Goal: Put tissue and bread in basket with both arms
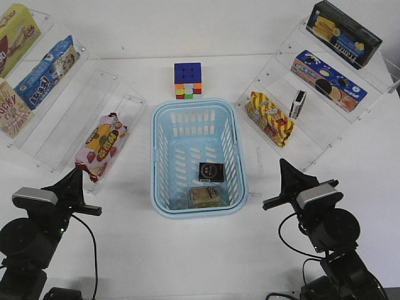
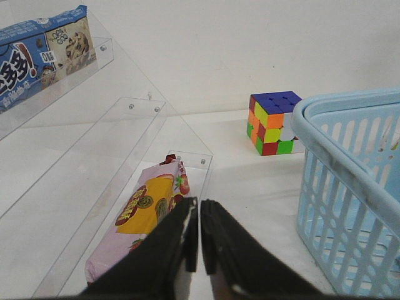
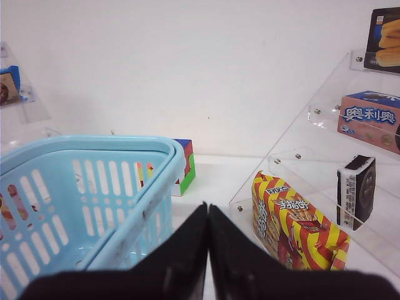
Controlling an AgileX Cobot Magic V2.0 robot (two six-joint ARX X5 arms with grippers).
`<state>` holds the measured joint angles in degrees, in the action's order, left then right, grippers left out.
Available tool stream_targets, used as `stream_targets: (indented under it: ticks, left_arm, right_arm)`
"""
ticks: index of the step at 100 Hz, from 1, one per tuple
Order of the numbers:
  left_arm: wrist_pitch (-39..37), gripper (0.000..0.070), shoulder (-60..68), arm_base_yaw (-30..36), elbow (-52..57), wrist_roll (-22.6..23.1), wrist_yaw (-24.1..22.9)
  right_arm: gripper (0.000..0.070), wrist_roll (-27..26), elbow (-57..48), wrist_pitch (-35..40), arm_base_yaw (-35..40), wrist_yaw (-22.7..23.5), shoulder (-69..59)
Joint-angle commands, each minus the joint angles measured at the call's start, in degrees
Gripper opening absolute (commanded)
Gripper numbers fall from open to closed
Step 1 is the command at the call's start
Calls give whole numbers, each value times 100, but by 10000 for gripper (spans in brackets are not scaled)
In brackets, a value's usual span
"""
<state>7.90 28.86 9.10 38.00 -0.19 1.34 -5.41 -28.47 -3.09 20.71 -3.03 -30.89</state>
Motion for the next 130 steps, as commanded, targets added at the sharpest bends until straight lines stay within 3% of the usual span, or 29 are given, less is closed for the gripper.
stream_targets:
  ticks: [1, 13, 22, 36, 64, 97, 130]
  left_arm:
    - [-52, 0, -79, -4, 118, -37, -17]
    - [7, 1, -369, -46, 11, 127, -190]
    - [-389, 1, -638, -168, -509, 251, -229]
    - [-1128, 1, -1462, -404, -1808, 203, -229]
    - [-1228, 1, -2715, -804, -3407, 50, -219]
    - [-1056, 1, -2868, -1276, -3724, -59, -219]
    - [-800, 1, -2868, -1202, -3722, -66, -111]
  right_arm:
    - [5, -59, -37, -76, 28, 0, -24]
    - [5, -59, -37, -76, 28, 0, -24]
    - [5, -59, -37, -76, 28, 0, -24]
    - [5, -59, -37, -76, 28, 0, -24]
    - [5, -59, -37, -76, 28, 0, -24]
    - [5, -59, -37, -79, 28, 0, -24]
    - [5, -59, -37, -76, 28, 0, -24]
